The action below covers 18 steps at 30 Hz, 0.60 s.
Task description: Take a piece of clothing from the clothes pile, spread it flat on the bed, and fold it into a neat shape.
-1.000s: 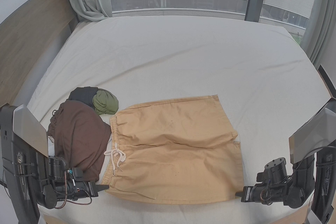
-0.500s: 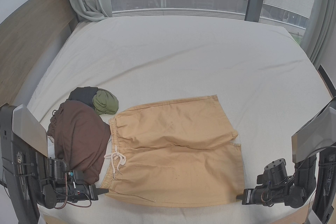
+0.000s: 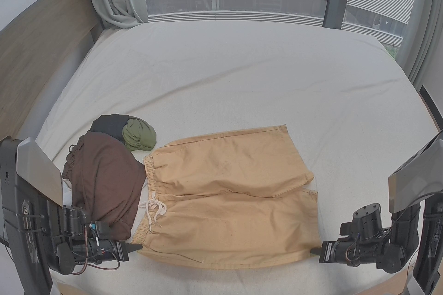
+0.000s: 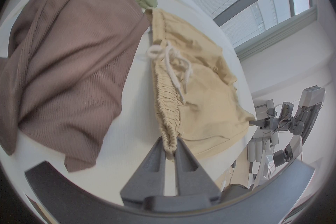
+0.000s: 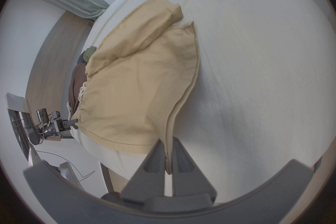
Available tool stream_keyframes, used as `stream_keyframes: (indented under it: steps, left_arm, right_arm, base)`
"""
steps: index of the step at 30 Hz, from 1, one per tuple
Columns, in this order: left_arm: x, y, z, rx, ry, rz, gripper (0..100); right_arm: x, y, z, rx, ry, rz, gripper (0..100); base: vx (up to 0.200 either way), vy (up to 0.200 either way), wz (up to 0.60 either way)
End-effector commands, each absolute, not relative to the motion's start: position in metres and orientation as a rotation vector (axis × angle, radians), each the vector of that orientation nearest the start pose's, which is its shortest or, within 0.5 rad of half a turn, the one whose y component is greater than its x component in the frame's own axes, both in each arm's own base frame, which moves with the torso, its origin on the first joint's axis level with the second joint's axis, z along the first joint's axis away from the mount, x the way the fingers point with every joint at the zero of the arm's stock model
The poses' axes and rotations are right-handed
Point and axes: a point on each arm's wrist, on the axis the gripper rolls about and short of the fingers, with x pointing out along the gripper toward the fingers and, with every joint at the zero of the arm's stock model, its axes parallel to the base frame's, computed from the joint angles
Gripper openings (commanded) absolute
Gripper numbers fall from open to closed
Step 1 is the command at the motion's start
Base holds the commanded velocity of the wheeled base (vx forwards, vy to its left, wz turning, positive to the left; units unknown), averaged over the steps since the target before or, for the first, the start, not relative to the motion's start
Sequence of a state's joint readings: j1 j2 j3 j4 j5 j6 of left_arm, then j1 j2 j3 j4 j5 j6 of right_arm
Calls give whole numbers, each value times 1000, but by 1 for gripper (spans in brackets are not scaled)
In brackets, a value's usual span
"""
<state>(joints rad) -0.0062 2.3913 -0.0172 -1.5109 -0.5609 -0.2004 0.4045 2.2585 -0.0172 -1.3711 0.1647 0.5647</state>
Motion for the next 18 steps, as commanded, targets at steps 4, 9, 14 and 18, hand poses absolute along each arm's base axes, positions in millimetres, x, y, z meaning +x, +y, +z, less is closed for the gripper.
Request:
stream_keyframes:
  steps: [4,9,14,18]
  left_arm:
    - [215,-15,-32,-444,818,-460,0]
    - [227,-17,-19,-503,749,-455,0]
    - [235,-19,-7,-565,699,-451,0]
    - [240,-21,-3,-590,680,-454,0]
  right_arm:
    - [191,86,-20,427,911,305,0]
    - [195,88,-11,441,838,331,0]
    - [197,88,-4,451,788,348,0]
    - [198,88,2,457,760,356,0]
  base:
    - [0,0,0]
    - [0,0,0]
    - [0,0,0]
    - [0,0,0]
